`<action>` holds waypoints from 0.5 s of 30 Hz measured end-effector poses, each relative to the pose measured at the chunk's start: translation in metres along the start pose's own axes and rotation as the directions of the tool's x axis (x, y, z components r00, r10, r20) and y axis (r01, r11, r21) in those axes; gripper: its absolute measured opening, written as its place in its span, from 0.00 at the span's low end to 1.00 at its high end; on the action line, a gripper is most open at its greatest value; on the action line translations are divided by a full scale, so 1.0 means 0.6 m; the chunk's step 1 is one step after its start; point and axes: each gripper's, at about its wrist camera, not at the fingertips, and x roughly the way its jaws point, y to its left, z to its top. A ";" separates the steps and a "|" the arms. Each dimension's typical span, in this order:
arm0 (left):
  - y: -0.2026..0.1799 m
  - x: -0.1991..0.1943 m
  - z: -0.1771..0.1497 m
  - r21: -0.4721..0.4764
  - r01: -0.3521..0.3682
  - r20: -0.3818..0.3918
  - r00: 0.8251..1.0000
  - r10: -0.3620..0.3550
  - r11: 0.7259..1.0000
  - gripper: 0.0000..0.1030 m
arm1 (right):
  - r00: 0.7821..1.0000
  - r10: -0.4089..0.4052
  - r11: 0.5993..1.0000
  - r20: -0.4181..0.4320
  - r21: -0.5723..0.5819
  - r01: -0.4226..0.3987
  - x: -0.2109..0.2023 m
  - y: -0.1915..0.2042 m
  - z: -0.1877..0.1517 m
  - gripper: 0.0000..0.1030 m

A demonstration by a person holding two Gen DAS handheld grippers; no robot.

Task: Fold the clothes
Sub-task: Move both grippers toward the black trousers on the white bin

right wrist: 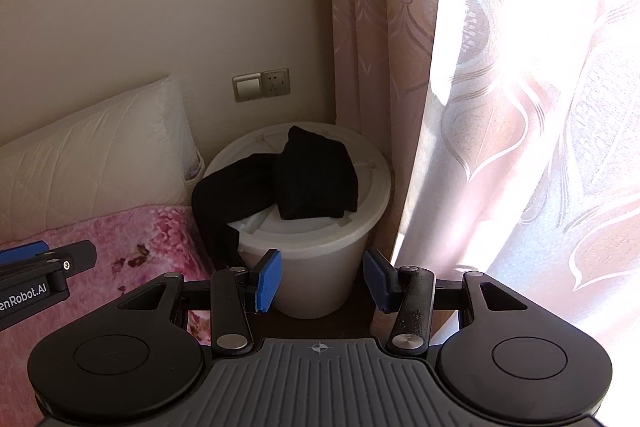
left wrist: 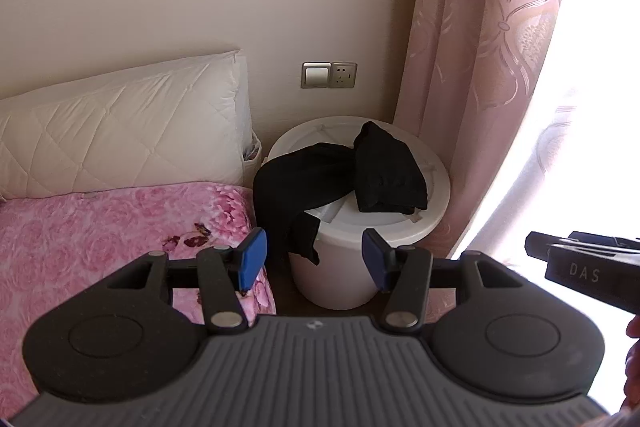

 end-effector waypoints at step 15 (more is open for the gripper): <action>0.020 0.015 0.013 -0.005 -0.012 -0.014 1.000 0.012 1.000 0.47 | 1.000 0.022 1.000 0.000 -0.018 -0.022 0.009 0.000 0.021 0.48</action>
